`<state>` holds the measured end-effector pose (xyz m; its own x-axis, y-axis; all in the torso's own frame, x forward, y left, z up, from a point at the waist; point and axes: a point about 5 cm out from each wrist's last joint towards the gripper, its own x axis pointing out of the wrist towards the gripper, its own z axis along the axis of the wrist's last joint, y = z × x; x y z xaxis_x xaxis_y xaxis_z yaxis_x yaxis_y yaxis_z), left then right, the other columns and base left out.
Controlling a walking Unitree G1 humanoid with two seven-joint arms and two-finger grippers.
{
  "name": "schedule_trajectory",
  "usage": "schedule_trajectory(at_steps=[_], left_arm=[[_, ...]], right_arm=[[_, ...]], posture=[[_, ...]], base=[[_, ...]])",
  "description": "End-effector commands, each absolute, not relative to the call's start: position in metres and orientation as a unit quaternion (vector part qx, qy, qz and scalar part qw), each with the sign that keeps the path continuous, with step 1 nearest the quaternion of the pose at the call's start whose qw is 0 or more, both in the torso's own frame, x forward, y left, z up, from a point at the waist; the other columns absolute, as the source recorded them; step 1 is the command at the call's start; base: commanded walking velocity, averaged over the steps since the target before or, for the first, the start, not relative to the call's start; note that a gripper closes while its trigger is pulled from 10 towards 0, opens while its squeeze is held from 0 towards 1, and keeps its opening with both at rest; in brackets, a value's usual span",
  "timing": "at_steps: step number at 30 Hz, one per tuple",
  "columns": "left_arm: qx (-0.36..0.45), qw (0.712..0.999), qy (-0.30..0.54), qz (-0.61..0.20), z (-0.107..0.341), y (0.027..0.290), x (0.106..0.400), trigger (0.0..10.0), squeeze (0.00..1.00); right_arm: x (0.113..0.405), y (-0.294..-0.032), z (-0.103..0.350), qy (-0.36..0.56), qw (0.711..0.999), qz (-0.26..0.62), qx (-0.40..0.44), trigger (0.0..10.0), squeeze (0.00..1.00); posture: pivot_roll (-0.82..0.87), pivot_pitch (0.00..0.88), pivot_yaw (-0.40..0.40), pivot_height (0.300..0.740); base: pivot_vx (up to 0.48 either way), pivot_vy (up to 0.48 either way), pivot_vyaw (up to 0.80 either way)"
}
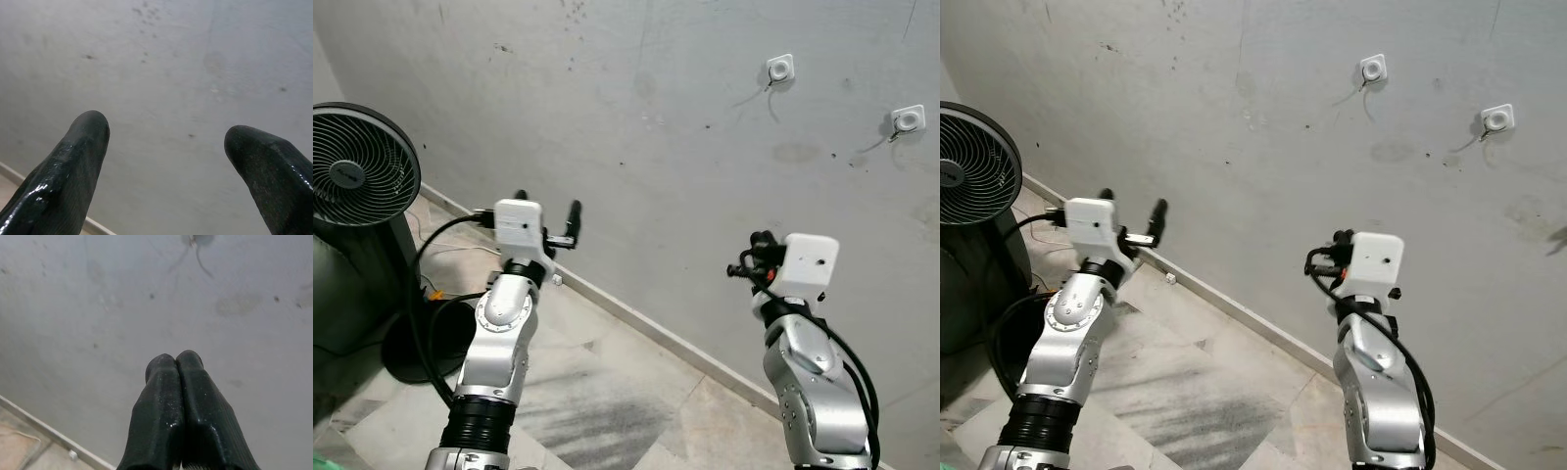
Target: Hang keys on a hook
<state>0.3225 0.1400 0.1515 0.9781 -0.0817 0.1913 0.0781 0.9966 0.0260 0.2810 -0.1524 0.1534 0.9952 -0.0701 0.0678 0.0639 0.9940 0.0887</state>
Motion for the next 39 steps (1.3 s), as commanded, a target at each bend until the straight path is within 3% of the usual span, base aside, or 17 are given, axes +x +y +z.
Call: schedule_trajectory(at_steps=[1, 13, 26, 39], left_arm=[[0.018, 0.994, -0.102, -0.036, 0.154, 0.137, 0.326, 10.0, 0.0], [-0.008, 0.996, -0.042, -0.074, 0.138, 0.122, 0.325, 10.0, 0.0], [-0.004, 0.996, -0.033, -0.086, 0.137, 0.116, 0.326, 10.0, 0.0], [-0.005, 0.996, -0.022, -0.09, 0.135, 0.113, 0.327, 10.0, 0.0]], right_arm=[[0.282, -0.153, 0.165, -0.063, 0.996, -0.036, 0.045, 10.0, 0.0], [0.284, -0.152, 0.156, -0.036, 0.999, -0.031, 0.022, 10.0, 0.0], [0.286, -0.155, 0.153, -0.029, 0.999, -0.037, 0.02, 10.0, 0.0], [0.286, -0.156, 0.152, -0.028, 0.999, -0.036, 0.01, 10.0, 0.0]], posture=[[0.01, 0.0, -0.141, 0.74], [0.02, 0.0, -0.149, 0.74], [0.01, 0.0, -0.15, 0.74], [0.0, 0.0, -0.152, 0.74]], base=[[0.0, 0.0, -0.7], [0.0, 0.0, -0.74], [0.0, 0.0, -0.78], [-0.149, 0.0, 0.0]])
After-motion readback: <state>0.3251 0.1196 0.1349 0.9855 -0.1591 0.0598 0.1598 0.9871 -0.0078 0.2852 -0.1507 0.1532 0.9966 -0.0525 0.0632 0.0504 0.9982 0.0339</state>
